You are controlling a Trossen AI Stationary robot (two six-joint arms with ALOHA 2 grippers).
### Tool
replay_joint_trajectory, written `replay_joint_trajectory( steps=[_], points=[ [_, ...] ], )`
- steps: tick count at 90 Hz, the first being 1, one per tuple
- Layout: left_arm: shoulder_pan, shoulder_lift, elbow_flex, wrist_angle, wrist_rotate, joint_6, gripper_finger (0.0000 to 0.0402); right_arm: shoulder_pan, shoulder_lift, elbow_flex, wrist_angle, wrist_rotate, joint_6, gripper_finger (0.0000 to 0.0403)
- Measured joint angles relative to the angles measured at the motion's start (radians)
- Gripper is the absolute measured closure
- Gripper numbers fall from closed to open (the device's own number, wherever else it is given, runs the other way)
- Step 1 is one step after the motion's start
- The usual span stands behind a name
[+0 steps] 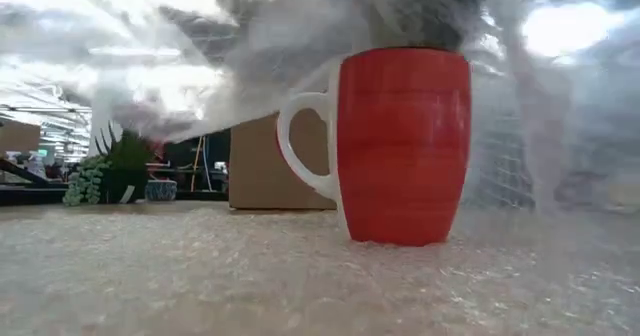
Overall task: Wrap mug
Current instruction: Pack the red mug with the bubble wrap
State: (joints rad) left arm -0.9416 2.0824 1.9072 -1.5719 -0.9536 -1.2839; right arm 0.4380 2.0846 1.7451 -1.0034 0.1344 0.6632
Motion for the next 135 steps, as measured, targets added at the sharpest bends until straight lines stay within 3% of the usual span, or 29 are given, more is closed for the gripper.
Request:
replay_joint_trajectory(
  steps=[18,29,56,79,97,118,135],
  points=[
    [-0.022,-0.021,0.000,0.001,-0.100,-0.032,0.0345,-0.015,0.011,-0.013,-0.005,-0.019,-0.014,0.0328],
    [-0.022,-0.021,0.001,0.001,-0.101,-0.028,0.0345,-0.012,0.011,0.011,-0.029,-0.016,-0.018,0.0328],
    [-0.017,-0.021,0.001,0.001,-0.104,-0.027,0.0345,0.034,0.011,0.194,-0.240,0.006,-0.010,0.0328],
    [-0.023,-0.021,0.001,0.001,-0.104,-0.015,0.0345,0.064,0.009,0.282,-0.191,0.202,-0.006,0.0329],
    [-0.024,-0.021,0.001,0.027,-0.106,-0.009,0.0345,0.031,0.009,0.293,-0.175,0.285,-0.006,0.0340],
    [-0.024,-0.021,0.001,0.027,-0.103,-0.011,0.0345,0.005,0.111,0.293,-0.181,0.152,-0.032,0.0353],
    [-0.024,-0.020,0.001,0.027,-0.103,-0.010,0.0345,0.022,0.201,0.296,-0.227,0.132,-0.010,0.0360]
  ],
)
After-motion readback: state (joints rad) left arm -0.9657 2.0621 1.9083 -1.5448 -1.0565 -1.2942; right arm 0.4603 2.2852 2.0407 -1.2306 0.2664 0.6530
